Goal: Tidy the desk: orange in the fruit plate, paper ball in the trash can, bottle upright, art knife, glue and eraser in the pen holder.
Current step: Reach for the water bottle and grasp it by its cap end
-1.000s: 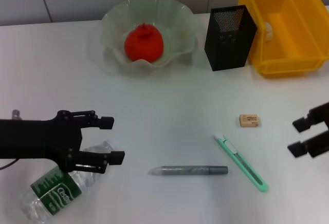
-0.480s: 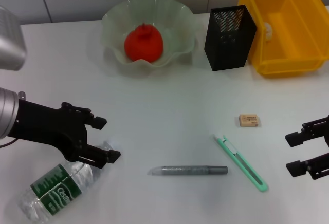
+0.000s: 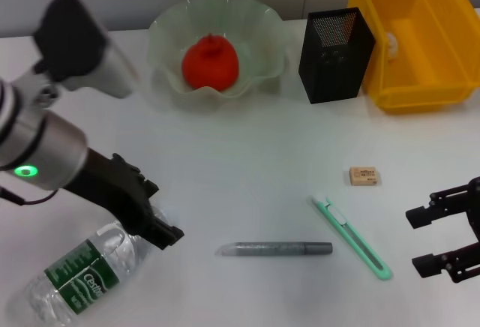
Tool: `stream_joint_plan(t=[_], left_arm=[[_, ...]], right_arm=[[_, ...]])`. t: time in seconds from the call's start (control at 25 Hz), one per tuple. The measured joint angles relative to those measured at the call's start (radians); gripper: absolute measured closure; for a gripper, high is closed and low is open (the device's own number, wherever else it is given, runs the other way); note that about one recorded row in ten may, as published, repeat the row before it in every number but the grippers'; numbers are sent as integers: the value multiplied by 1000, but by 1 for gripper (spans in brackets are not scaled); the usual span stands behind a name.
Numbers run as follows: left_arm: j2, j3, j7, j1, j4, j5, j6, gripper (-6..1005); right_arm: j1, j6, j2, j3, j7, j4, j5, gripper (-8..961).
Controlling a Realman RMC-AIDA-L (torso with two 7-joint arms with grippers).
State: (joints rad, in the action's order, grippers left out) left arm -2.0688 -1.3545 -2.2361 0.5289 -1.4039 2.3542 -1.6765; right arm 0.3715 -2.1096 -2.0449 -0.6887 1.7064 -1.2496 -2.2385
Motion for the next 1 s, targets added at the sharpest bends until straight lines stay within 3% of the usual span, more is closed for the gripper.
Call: stream_joint_plan(t=[0.04, 0.08, 0.12, 0.2, 0.24, 0.56, 1.0], left_arm=[[-1, -69, -70, 24, -18, 46, 10, 182], [-1, -69, -70, 24, -18, 46, 10, 182], [-3, -187, -215, 94, -22, 116, 16, 183], [-3, -217, -254, 114, -21, 134, 16, 183], [-6, -273, -338, 153, -23, 168, 17, 183], [-10, -397, -516, 184, -42, 277, 58, 185], [-10, -413, -578, 193, -26, 287, 57, 188]], right_arm=[[0, 0, -3, 0, -5, 1, 0, 212], [0, 0, -5, 0, -10, 1, 0, 212], [0, -1, -7, 0, -15, 1, 0, 212], [0, 1, -9, 0, -28, 1, 1, 212], [-1, 3, -9, 0, -36, 1, 1, 212], [-9, 1, -17, 29, -127, 4, 2, 212], [-15, -1, -29, 32, -174, 4, 2, 213]])
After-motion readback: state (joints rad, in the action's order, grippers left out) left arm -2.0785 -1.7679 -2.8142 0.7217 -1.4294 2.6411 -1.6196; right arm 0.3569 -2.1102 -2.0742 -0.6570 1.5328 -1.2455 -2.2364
